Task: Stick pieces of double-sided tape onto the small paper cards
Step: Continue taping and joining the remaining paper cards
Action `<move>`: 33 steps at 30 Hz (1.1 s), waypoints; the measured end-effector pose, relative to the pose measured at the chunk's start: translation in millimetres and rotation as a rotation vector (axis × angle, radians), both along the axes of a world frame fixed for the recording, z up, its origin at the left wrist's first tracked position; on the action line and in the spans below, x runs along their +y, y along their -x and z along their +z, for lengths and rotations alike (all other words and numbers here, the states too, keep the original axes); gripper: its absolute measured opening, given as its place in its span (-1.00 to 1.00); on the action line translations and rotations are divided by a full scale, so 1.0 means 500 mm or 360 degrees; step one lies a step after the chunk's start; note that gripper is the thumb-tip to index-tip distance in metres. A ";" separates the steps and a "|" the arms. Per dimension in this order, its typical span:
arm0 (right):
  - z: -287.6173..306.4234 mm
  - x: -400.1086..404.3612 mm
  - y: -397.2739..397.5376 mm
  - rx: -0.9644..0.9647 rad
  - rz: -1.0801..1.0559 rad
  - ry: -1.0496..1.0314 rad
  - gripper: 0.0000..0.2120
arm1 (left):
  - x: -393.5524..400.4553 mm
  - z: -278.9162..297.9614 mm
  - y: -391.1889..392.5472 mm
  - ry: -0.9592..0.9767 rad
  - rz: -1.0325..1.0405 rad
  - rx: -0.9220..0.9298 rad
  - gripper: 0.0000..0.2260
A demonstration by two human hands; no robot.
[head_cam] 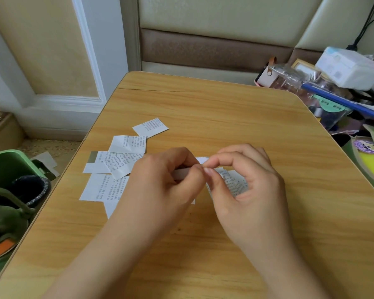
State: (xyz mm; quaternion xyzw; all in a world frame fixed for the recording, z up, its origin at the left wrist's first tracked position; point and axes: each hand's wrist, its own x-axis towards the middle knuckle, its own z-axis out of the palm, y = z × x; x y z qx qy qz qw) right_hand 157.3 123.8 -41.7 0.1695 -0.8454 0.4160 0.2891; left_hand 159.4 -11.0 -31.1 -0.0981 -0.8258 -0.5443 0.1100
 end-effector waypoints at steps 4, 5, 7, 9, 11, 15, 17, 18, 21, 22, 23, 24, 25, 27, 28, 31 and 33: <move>0.001 -0.003 -0.003 0.0088 0.0042 -0.0036 -0.95 | -0.002 0.002 0.002 -0.0214 -0.0023 -0.0130 -0.86; 0.000 -0.003 -0.002 0.0088 0.0052 -0.0026 -0.95 | -0.003 0.004 0.002 -0.0236 -0.0036 -0.0145 -0.86; 0.000 -0.001 0.002 0.0055 0.0054 -0.0021 -0.96 | -0.005 0.005 0.002 -0.0192 -0.0054 -0.0150 -0.86; -0.002 0.002 0.006 0.0001 0.0057 -0.0027 -0.95 | -0.006 0.005 0.002 -0.0129 -0.0060 -0.0158 -0.87; -0.005 0.005 0.008 -0.0008 0.0062 -0.0067 -0.94 | -0.007 0.003 0.003 -0.0129 -0.0058 -0.0169 -0.88; -0.006 0.005 0.011 0.0060 0.0081 -0.0230 -0.91 | 0.000 0.001 0.003 -0.0201 -0.0043 -0.0212 -0.79; -0.003 0.011 0.007 0.0055 0.0155 -0.0247 -0.91 | -0.003 0.003 0.009 -0.0346 -0.0004 -0.0259 -0.78; 0.001 0.015 0.005 0.0007 0.0210 -0.0185 -0.91 | -0.007 0.003 0.013 -0.0440 0.0044 -0.0271 -0.79; 0.013 0.029 -0.001 -0.0405 0.0493 0.0443 -0.94 | -0.017 0.003 0.021 -0.0703 0.0103 -0.0282 -0.89; 0.019 0.032 -0.002 -0.0561 0.0633 0.0732 -0.89 | -0.015 0.004 0.019 -0.0776 0.0096 -0.0315 -0.93; 0.022 0.034 -0.002 -0.0701 0.0767 0.1002 -0.80 | -0.012 0.002 0.017 -0.0838 0.0070 -0.0331 -0.85; 0.022 0.033 -0.001 -0.0841 0.0872 0.1229 -0.72 | -0.007 -0.001 0.015 -0.0904 -0.0006 -0.0325 -0.77; 0.021 0.029 -0.001 -0.0942 0.0929 0.1385 -0.69 | -0.002 -0.003 0.014 -0.0973 -0.0081 -0.0321 -0.72; 0.016 0.022 -0.003 -0.1030 0.0969 0.1516 -0.68 | 0.005 0.001 0.012 -0.1151 -0.0169 -0.0346 -0.68; 0.015 0.018 -0.004 -0.1062 0.0965 0.1541 -0.65 | 0.006 0.003 0.012 -0.1215 -0.0190 -0.0365 -0.68; 0.010 0.015 -0.005 -0.1113 0.0943 0.1551 -0.57 | 0.009 0.007 0.009 -0.1212 -0.0192 -0.0362 -0.63; 0.011 0.016 -0.005 -0.1089 0.0971 0.1555 -0.52 | 0.011 0.012 0.006 -0.1210 -0.0229 -0.0340 -0.58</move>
